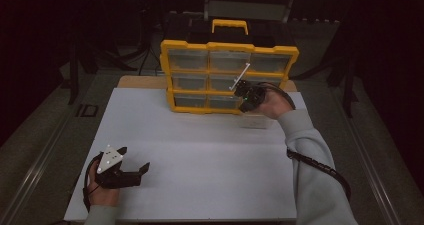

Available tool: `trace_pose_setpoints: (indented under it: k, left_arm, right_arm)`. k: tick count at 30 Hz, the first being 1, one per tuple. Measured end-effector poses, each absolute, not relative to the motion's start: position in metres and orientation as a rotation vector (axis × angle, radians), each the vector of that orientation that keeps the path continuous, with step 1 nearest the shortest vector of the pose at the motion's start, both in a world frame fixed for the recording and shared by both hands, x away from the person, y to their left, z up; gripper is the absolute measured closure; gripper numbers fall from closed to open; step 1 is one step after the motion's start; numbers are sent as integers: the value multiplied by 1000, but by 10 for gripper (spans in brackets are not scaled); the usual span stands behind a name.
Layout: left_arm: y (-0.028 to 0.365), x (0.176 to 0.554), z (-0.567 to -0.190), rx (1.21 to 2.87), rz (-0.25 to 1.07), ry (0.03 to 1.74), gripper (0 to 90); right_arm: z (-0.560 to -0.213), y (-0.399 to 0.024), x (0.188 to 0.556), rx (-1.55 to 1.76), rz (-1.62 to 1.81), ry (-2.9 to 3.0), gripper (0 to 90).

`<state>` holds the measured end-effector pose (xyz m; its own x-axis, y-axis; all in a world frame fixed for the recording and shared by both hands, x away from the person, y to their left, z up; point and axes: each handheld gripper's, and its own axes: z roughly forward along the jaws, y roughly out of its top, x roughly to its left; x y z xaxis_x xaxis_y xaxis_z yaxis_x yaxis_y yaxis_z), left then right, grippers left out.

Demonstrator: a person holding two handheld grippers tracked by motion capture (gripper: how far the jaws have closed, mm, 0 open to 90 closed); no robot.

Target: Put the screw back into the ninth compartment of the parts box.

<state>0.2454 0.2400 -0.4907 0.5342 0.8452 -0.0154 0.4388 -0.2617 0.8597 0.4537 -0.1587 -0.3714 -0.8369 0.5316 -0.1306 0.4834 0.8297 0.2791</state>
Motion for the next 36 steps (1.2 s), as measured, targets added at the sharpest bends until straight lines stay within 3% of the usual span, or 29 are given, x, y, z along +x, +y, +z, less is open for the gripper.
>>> trace_pose_setpoints:
  k: [36]
  left_arm:
    - [240, 245, -491, 1884, 581, 1054, 48]
  right_arm:
    - [-365, -205, 464, 943, 270, 2722, 876]
